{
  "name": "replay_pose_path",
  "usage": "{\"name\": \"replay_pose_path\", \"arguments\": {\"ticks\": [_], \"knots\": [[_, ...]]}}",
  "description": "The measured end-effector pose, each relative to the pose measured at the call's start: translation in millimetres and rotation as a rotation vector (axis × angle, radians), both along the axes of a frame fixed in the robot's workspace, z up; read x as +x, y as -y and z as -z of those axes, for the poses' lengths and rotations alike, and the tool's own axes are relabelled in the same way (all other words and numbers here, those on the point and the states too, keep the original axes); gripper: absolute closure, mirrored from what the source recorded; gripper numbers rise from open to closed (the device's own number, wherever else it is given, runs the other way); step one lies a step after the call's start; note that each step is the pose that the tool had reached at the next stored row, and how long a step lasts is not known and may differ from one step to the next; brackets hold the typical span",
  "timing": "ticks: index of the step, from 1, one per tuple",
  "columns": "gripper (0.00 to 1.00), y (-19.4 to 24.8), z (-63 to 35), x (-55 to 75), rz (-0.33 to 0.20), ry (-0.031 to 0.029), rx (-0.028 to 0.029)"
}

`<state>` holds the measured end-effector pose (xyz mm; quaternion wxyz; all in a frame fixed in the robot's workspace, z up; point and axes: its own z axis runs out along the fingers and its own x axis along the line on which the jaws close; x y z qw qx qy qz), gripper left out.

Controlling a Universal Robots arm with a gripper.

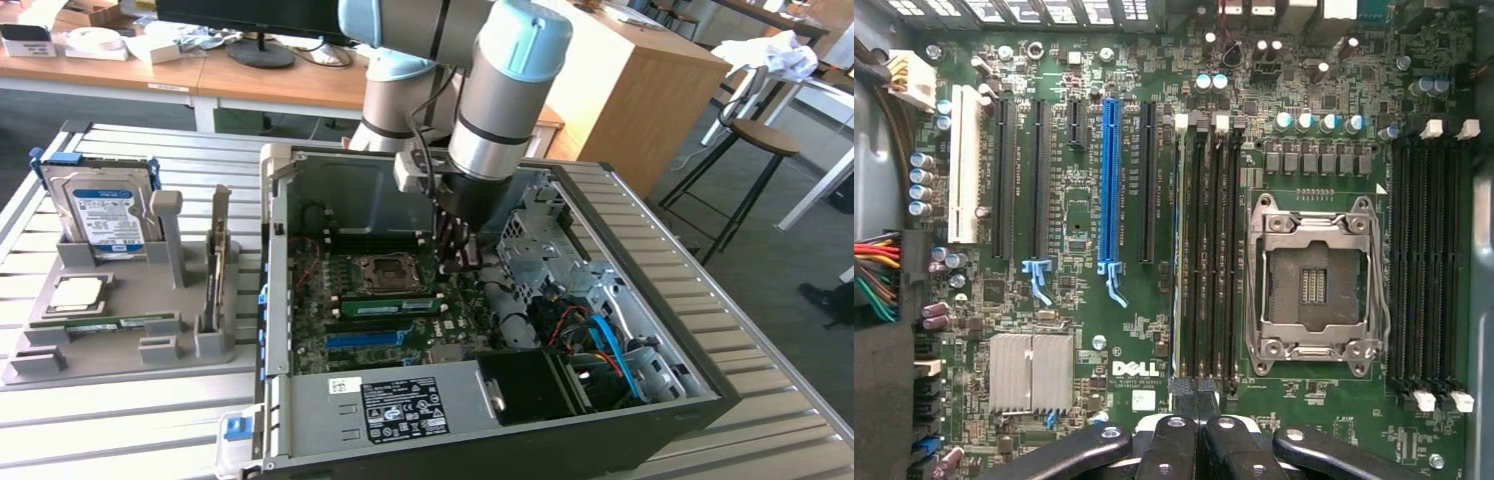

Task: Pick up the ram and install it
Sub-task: 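Press down the ram until it locks into place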

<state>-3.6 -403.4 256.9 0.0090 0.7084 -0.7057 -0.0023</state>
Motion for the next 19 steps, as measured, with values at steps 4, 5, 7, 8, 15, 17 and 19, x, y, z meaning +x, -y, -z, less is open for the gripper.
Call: {"name": "replay_pose_path", "arguments": {"ticks": [4,5,7,8,15,17,19], "knots": [[0.90,0.0,3.2,0.0,0.000,0.0000,0.0000],[0.90,0.0,3.9,0.0,0.000,0.0000,0.0001],[0.90,0.0,4.9,0.0,0.000,0.0000,0.0000],[0.90,0.0,4.9,0.0,0.000,-0.0001,-0.0002],[0.90,0.0,5.0,2.4,0.000,0.0000,0.0000],[0.90,0.0,5.0,4.3,0.000,0.0000,0.0000],[0.90,0.0,5.1,4.8,0.000,0.0000,0.0001]]}}
